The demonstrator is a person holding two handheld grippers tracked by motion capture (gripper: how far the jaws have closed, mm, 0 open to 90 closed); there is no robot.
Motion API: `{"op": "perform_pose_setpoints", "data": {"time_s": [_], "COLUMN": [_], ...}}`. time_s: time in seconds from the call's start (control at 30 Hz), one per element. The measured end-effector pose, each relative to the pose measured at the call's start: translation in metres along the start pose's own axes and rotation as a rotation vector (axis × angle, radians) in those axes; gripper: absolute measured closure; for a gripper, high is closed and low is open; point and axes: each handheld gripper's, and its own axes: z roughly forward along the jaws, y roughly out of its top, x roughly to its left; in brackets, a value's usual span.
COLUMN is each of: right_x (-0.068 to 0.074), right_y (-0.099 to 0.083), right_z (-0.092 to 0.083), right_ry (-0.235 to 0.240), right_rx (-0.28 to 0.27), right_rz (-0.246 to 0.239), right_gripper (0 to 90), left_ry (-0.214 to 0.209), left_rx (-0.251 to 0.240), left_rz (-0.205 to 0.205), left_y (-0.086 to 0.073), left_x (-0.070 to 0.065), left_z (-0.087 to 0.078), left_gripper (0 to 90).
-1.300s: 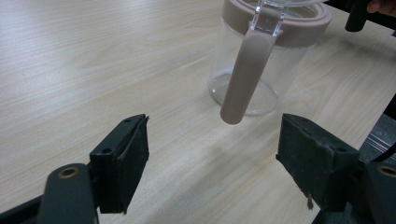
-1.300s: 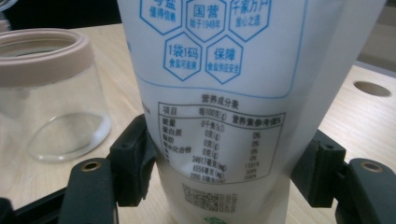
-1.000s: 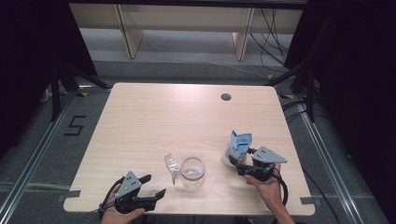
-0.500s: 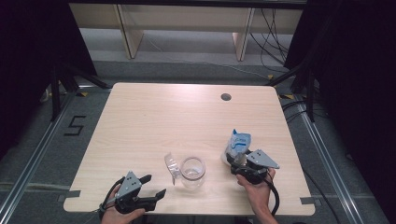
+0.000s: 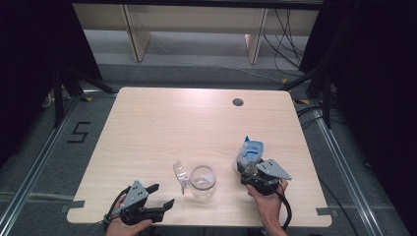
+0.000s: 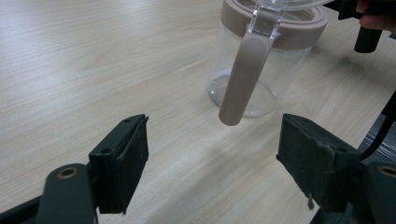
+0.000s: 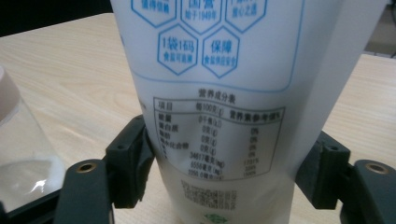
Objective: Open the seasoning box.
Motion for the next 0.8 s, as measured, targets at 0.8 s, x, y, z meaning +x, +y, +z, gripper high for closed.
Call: {"op": "perform_pose_setpoints", "data": {"time_s": [0.8], "right_x": [-0.0106], "right_y": [-0.0024], "right_z": [0.0025], "right_ry": [0.133], "right_rx": [-0.024], "right_rz": [-0.095], "right_gripper": [15.4], "left_ry": [0.001], "left_rx": [0.01], "left_rz": [-0.004], "left_y": [-0.0065], "left_x": [0.0043], "left_z": [-0.0085], "left_gripper": [23.7]}}
